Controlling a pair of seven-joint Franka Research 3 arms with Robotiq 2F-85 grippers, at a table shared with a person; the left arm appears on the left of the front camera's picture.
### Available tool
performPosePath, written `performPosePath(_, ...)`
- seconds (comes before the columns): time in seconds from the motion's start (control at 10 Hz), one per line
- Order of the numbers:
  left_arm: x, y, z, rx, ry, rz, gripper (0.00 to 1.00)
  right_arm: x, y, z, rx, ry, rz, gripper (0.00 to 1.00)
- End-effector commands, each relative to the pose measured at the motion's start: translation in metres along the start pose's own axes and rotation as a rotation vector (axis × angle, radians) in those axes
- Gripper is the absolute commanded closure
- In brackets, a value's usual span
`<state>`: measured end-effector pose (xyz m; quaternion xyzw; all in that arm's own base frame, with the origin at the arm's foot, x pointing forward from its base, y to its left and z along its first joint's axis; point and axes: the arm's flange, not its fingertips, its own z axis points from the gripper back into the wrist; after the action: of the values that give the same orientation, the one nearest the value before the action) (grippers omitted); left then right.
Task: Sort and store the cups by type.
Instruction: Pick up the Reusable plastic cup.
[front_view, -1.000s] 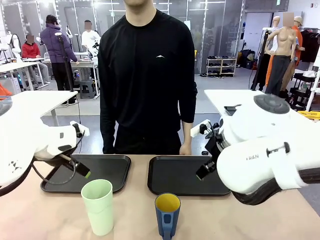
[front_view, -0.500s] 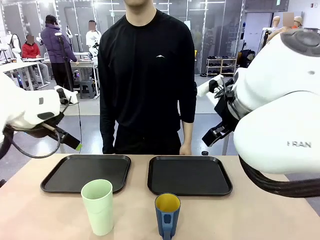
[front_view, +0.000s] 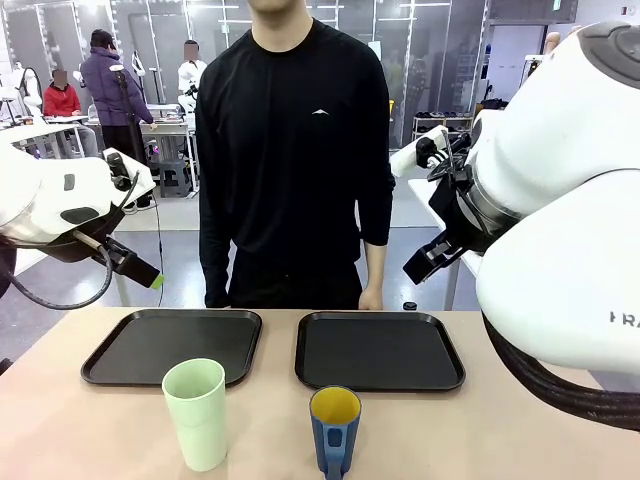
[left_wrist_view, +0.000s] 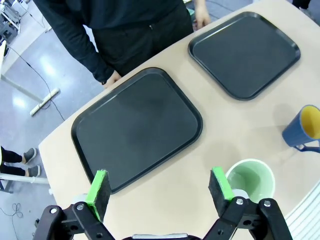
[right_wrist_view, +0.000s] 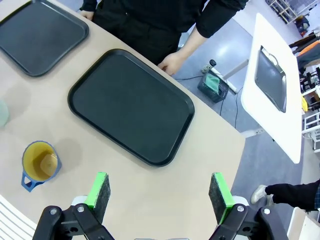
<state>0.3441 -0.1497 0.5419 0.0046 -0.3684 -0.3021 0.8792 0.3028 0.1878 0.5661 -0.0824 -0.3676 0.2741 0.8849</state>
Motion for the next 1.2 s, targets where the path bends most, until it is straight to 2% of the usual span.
performPosePath(0.0, -0.019, -0.004, -0.003, 0.03, 0.017, 0.008, 0.0, -0.018, 0.004, -0.007, -0.047, 0.011, -0.015, 0.0)
performPosePath(0.2, -0.025, 0.013, -0.02, 0.043, 0.035, 0.019, 0.0, -0.02, -0.011, -0.024, -0.066, 0.009, 0.003, 0.0)
performPosePath(0.4, -0.037, 0.037, -0.045, 0.043, 0.046, -0.005, 0.0, -0.022, -0.037, -0.06, -0.011, 0.044, -0.047, 0.0)
performPosePath(0.7, -0.067, 0.089, -0.088, 0.045, 0.174, 0.097, 0.0, -0.028, -0.073, -0.111, 0.013, 0.131, -0.11, 0.0)
performPosePath(0.9, -0.089, 0.118, -0.117, 0.016, 0.201, 0.155, 0.0, -0.033, -0.095, -0.156, -0.02, 0.2, -0.137, 0.0)
performPosePath(1.1, -0.105, 0.131, -0.134, 0.018, 0.234, 0.219, 0.0, -0.04, -0.104, -0.187, 0.024, 0.252, -0.18, 0.0)
